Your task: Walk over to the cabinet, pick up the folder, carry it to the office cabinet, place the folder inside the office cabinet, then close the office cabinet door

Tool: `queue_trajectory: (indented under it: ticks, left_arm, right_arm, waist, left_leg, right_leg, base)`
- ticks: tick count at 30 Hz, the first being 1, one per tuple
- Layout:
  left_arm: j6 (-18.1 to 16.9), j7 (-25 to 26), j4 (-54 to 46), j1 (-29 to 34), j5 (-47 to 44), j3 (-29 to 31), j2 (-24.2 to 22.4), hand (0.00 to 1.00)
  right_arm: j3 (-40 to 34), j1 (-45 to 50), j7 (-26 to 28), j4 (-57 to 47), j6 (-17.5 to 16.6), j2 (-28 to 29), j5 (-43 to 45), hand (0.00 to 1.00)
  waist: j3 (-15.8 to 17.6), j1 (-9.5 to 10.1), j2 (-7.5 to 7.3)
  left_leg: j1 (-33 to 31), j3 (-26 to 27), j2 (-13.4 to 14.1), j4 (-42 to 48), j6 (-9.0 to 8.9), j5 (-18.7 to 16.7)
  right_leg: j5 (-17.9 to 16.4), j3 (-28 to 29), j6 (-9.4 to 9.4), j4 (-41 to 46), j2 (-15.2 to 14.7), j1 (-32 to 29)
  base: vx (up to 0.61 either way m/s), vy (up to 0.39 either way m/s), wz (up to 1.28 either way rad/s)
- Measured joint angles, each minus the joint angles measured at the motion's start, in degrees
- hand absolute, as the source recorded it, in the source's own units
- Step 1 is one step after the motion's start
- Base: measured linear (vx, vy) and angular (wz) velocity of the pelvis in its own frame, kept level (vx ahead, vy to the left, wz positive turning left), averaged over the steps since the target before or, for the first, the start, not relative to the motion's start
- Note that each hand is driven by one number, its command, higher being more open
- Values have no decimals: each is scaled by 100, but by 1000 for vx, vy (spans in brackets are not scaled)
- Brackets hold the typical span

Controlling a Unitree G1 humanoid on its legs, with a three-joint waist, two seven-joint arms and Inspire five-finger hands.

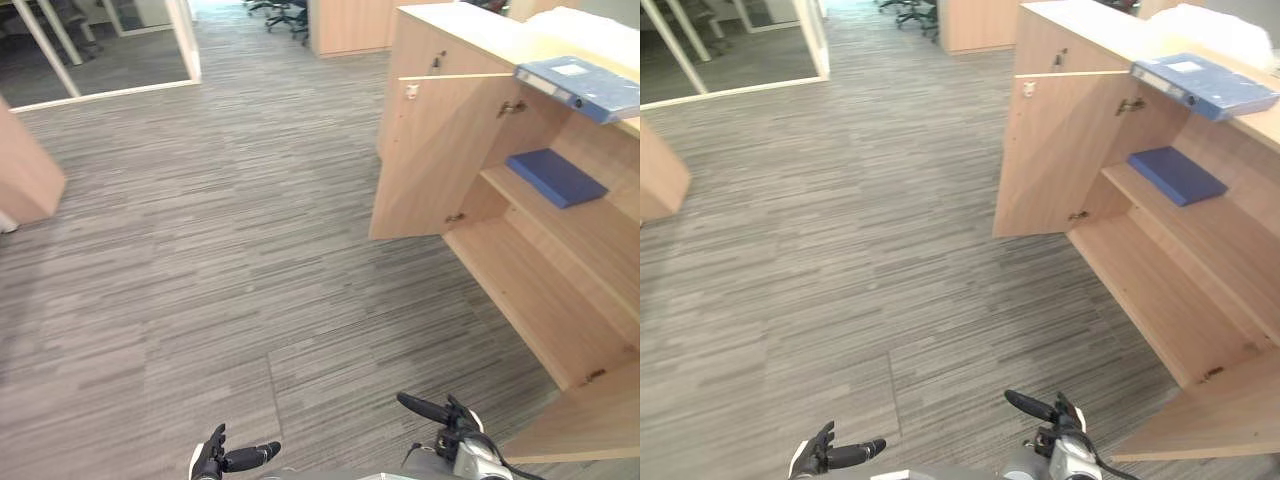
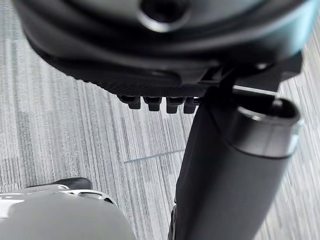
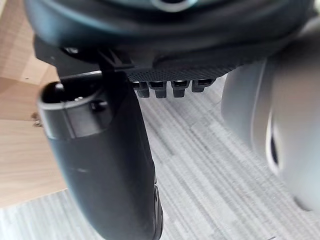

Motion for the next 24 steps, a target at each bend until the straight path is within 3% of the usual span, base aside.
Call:
queue_trajectory:
  ticks: [1, 2, 4, 5, 6, 8, 9, 10, 11, 12, 13, 16, 19, 21, 22, 23, 24]
  left_arm:
    - [-1, -5, -55, -36, 42, -103, 24, 100]
    - [-3, -6, -68, -40, 43, -121, 28, 100]
    - [-11, 4, -122, -42, 44, -170, 41, 100]
    - [-5, 10, -128, -48, 47, -160, 50, 100]
    - [13, 21, -131, 6, 48, -155, -18, 100]
    - [37, 9, -137, 65, 43, -96, -94, 100]
    - [53, 1, -193, 51, 20, -8, -116, 100]
    - [104, -4, -361, 184, -36, 261, -258, 100]
    - [106, 0, -435, 234, -84, 344, -311, 100]
    - [111, -1, -570, 281, -169, 476, -375, 100]
    - [114, -2, -651, 283, -231, 531, -364, 100]
    - [97, 29, -882, 326, -437, 545, -332, 100]
    - [85, 47, -1158, 370, -593, 570, -343, 100]
    - [94, 79, -1217, 340, -600, 742, -509, 100]
    - [97, 88, -1218, 328, -600, 800, -542, 100]
    - [102, 131, -1220, 286, -604, 802, -563, 100]
    - [103, 144, -1219, 298, -641, 794, -611, 100]
  right_arm:
    - [76, -19, 17, -4, -11, 56, 0, 100]
    - [78, -20, 16, -4, -12, 74, 0, 100]
    - [105, -58, 12, 62, -19, 104, 1, 100]
    - [114, -48, 18, 98, -23, 95, 1, 100]
    - [138, -37, 12, 101, -12, 51, 1, 100]
    - [205, 18, 17, 101, -23, 49, 4, 100]
    - [229, 85, 22, 45, -15, 59, 6, 100]
    - [226, 173, 15, 23, 30, 79, 6, 100]
    - [227, 228, 15, 17, 49, 91, 6, 100]
    - [221, 314, 11, -21, 91, 107, 5, 100]
    - [204, 367, 2, -6, 102, 63, 3, 100]
    - [164, 523, 1, 94, 107, 2, 0, 100]
    - [172, 601, 2, 294, 218, -93, 5, 100]
    - [217, 564, 7, 295, 222, -99, 6, 100]
    - [255, 548, 9, 291, 220, -90, 6, 100]
    - [318, 538, 8, 261, 212, -66, 7, 100]
    - [336, 554, 9, 248, 182, -46, 9, 100]
  waist:
    - [13, -9, 3]
    - [13, -7, 2]
    - [-8, -5, -41]
    - [-21, -8, -105]
    - [-86, -15, 69]
    - [-97, -11, 133]
    - [-72, -46, 177]
    - [-34, -23, 258]
    - [-29, 4, 275]
    - [43, 126, 283]
    - [101, 146, 229]
    - [141, 157, 58]
    - [183, 265, -47]
    - [200, 334, -45]
    - [213, 334, -55]
    - [225, 349, -45]
    - [182, 388, 28]
  left_leg:
    - [184, 150, 66, -104, -155, -94]
    - [231, 176, 76, -142, -183, -110]
    - [454, 390, 110, -368, -383, -310]
    - [543, 466, 173, -253, -524, -545]
    - [518, 553, 497, 55, -740, -740]
    - [258, 608, 873, 944, -880, -846]
    - [-96, 584, 1284, 2083, -870, -852]
    - [-525, 505, 1804, 3503, -442, -531]
    - [-718, 419, 1995, 4090, -383, -483]
    - [-1094, 174, 2222, 5260, -398, -524]
    - [-1467, -57, 2233, 5813, -434, -546]
    - [-2230, -224, 2039, 5714, -475, -576]
    - [-2730, -671, 1536, 4328, -602, -685]
    - [-2672, -1705, 1035, 2471, -804, -605]
    - [-2658, -2013, 931, 2106, -845, -518]
    - [-2602, -2500, 825, 1512, -891, -244]
    - [-2537, -2918, 786, 1132, -999, 259]
  right_leg:
    - [31, -537, -13, -1146, 220, 11]
    - [51, -641, -1, -1379, 265, 10]
    - [501, -1049, -207, -2515, 504, -15]
    - [593, -986, -736, -2519, 621, -50]
    - [337, -1008, -713, -2421, 900, -30]
    - [111, -987, -698, -2518, 1213, 66]
    - [63, -929, -792, -2718, 1537, 271]
    - [5, -790, -872, -3009, 1966, 571]
    - [-29, -686, -891, -3101, 2142, 706]
    - [-154, -375, -951, -3219, 2433, 1025]
    - [-260, -170, -950, -3335, 2581, 1304]
    - [-339, 236, -769, -3699, 2735, 1754]
    - [-316, 857, -624, -4046, 2774, 2155]
    - [-352, 1420, -435, -4131, 2738, 2390]
    - [-389, 1541, -371, -4125, 2713, 2436]
    - [-476, 1753, -215, -4085, 2663, 2508]
    - [-585, 1973, -25, -4052, 2645, 2578]
  base:
    - [250, -51, -31]
    - [237, -69, -35]
    - [279, -134, -29]
    - [404, -264, -40]
    - [287, -209, -41]
    - [380, -270, -44]
    - [584, -433, -73]
    - [544, -392, -80]
    - [535, -268, -126]
    - [429, -142, -125]
    - [391, -82, -117]
    - [365, -65, -77]
    - [381, 47, -108]
    - [455, 178, -126]
    - [427, 204, -109]
    - [516, 305, -101]
    - [445, 291, -125]
